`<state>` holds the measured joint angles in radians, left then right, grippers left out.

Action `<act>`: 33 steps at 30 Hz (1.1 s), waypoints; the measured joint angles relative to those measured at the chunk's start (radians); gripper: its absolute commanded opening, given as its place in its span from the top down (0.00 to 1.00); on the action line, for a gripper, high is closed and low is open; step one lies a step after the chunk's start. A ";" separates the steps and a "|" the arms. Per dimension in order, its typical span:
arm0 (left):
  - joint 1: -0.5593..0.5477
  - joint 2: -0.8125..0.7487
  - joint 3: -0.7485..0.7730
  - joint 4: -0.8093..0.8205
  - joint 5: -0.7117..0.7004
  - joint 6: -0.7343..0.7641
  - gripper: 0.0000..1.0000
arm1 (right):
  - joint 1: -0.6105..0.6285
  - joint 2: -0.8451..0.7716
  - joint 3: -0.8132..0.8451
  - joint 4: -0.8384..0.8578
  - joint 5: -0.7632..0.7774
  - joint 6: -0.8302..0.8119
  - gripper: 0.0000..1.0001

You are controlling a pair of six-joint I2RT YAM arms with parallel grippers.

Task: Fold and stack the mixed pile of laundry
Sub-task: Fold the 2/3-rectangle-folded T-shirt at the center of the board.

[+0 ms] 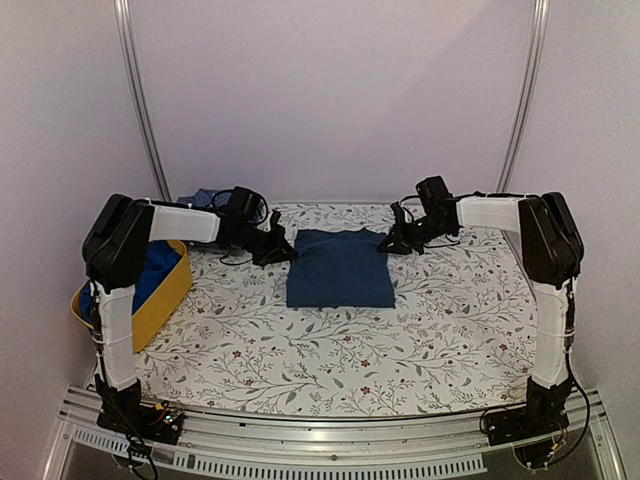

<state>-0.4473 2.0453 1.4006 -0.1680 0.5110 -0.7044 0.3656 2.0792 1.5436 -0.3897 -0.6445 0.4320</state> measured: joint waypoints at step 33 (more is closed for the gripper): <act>-0.103 -0.314 -0.316 -0.030 0.025 0.002 1.00 | 0.016 -0.371 -0.470 0.023 -0.055 0.022 1.00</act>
<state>-0.5507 1.7317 1.0843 -0.1978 0.5362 -0.7021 0.3813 1.7084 1.0737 -0.3664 -0.6994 0.4541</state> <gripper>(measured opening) 0.008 0.004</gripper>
